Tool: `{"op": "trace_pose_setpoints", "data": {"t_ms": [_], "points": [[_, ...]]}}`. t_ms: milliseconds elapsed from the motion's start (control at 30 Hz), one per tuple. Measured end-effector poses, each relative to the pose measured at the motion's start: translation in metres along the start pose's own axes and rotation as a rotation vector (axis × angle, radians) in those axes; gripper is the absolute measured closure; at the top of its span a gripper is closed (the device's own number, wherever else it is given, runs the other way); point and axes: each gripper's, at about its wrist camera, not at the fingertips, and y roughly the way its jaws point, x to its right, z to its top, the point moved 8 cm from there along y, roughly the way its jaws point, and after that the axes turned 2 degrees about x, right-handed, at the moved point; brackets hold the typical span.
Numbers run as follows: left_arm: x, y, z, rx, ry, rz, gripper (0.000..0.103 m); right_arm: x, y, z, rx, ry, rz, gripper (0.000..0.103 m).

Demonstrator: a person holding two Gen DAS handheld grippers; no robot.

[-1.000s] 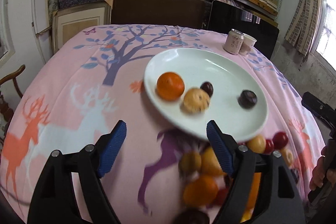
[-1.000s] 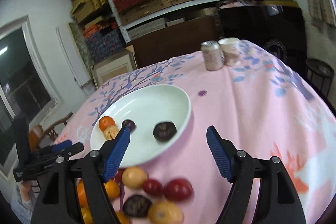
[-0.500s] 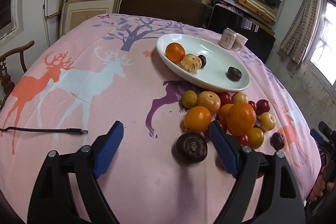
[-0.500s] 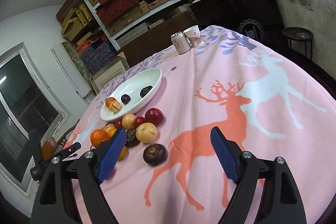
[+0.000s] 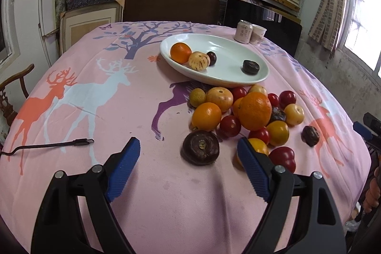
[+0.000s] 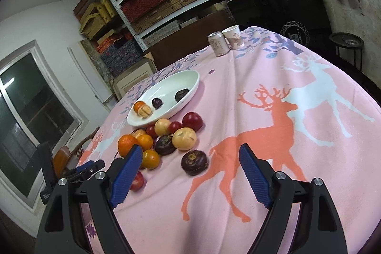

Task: Organize fruits
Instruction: 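Grasp a mangosteen with the left tool while the right tool grasps another mangosteen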

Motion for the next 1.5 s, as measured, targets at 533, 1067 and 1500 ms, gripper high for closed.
{"op": "trace_pose_setpoints", "data": {"t_ms": [533, 1067, 1500], "points": [[0.013, 0.045, -0.012, -0.19, 0.085, 0.008, 0.04, -0.013, 0.006, -0.012, -0.046, -0.031, 0.002, 0.011], [0.002, 0.051, -0.002, -0.177, -0.038, -0.075, 0.062, -0.021, 0.041, -0.038, -0.155, -0.255, -0.167, 0.013], [0.0, 0.05, -0.004, -0.18, -0.057, -0.09, 0.062, -0.025, 0.088, -0.036, -0.286, -0.313, -0.19, 0.051]]}}
